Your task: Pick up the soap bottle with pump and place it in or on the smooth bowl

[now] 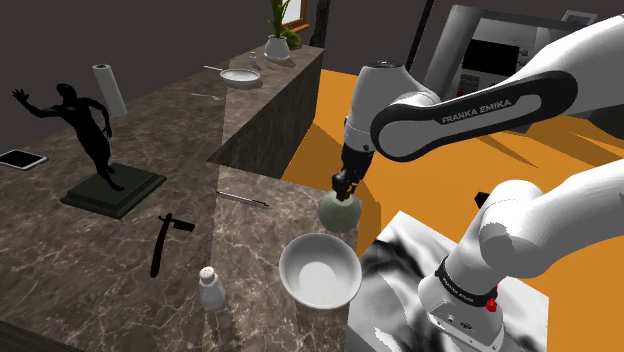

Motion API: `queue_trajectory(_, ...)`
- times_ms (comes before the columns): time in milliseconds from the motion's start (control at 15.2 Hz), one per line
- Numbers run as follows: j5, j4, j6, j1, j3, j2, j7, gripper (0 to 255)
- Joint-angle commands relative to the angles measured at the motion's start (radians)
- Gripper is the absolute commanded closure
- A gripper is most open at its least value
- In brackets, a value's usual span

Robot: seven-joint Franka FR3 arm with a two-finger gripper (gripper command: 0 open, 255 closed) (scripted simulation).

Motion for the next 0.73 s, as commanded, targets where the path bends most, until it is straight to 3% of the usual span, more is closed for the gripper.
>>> queue_trajectory(0, 0.0, 0.013, -0.024, 0.0, -0.002, -0.012, 0.0, 255)
queue_trajectory(660, -0.006, 0.112, -0.183, -0.001, -0.014, -0.072, -0.004, 255)
